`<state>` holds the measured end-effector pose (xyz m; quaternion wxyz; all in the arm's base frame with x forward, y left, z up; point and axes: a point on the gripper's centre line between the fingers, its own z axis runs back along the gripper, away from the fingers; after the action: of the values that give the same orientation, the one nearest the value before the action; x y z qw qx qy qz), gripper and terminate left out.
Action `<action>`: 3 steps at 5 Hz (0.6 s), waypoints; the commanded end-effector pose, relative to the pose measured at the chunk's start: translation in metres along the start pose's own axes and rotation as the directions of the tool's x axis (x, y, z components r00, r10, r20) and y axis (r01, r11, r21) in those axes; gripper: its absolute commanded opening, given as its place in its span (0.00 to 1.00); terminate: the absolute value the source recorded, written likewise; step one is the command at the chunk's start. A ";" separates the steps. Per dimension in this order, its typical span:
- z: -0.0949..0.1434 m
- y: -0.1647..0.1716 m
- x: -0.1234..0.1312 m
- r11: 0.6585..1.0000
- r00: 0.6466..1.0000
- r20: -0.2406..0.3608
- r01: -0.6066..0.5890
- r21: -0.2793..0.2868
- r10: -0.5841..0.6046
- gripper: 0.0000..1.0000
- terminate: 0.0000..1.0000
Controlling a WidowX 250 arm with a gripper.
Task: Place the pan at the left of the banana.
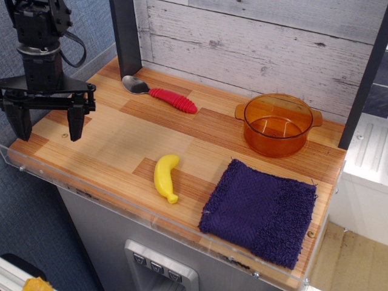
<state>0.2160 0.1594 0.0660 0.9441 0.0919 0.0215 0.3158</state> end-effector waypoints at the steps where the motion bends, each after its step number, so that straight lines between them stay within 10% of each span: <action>1: 0.000 0.000 0.000 1.000 1.000 0.000 0.000 0.000 0.000 1.00 0.00; 3: 0.027 -0.019 -0.007 0.998 0.997 0.056 0.060 -0.025 -0.059 1.00 0.00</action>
<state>0.2254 0.1331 0.0797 0.9554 0.0803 0.0096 0.2840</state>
